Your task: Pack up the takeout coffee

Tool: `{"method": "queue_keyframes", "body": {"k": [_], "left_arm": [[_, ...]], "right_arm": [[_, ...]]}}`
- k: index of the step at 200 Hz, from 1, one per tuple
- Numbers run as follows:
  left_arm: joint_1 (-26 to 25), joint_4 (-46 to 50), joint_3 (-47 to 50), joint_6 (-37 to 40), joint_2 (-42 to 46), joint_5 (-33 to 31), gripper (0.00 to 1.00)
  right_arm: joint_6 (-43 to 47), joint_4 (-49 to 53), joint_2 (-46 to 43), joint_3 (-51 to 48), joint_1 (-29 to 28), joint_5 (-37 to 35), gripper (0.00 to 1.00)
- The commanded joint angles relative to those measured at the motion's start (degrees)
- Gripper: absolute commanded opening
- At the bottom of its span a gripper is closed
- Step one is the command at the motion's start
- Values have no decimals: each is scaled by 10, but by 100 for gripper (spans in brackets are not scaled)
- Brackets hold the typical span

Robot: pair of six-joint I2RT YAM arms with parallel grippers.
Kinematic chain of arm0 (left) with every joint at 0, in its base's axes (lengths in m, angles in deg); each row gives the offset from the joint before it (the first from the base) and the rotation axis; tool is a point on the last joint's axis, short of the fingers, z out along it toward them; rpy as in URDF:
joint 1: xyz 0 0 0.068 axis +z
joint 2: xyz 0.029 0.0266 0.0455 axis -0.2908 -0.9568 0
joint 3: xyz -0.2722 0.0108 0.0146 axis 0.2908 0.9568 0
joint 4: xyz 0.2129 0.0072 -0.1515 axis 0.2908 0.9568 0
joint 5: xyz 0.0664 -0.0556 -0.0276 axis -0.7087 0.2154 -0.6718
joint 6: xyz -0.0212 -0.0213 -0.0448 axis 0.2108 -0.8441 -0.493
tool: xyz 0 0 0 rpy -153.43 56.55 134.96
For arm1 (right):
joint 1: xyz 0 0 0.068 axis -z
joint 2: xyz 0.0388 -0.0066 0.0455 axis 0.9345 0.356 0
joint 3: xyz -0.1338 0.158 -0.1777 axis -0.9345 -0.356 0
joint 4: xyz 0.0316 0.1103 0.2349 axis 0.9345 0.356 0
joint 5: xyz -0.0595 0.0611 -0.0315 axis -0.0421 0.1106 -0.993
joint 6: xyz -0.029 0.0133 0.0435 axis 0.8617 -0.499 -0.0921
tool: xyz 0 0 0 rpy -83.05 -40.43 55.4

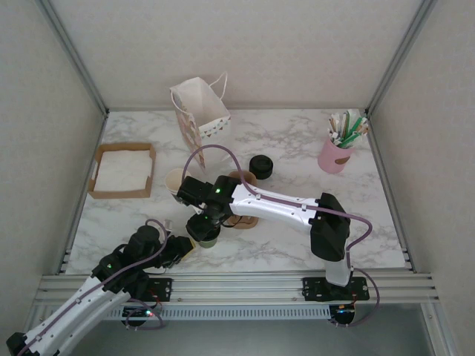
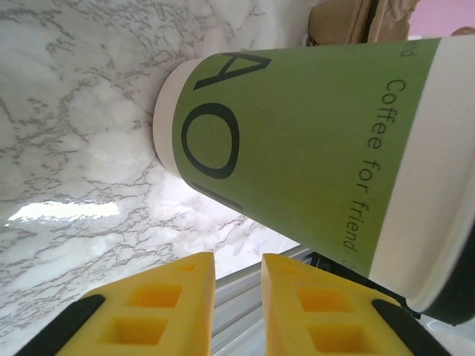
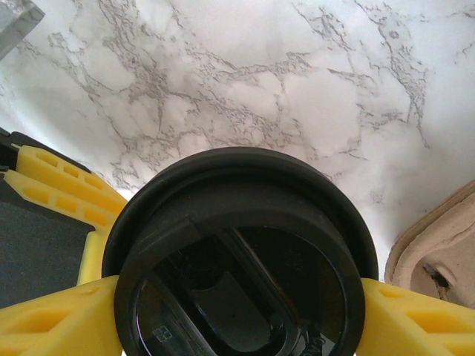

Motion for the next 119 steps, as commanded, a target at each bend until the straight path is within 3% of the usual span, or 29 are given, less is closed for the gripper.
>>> {"method": "queue_keyframes", "body": {"k": [1,68,119], "left_arm": [[5,-50,50,8,-8,35,27],[5,-163,80,-16,-52,25,32],[4,-167,77,-10,-66,10,32]], "right_arm": [[-16,38,1,2,6,-11,74],[-28,44,-4,0,2,2,74],[-35,45,0,-6,1,2,74]]}}
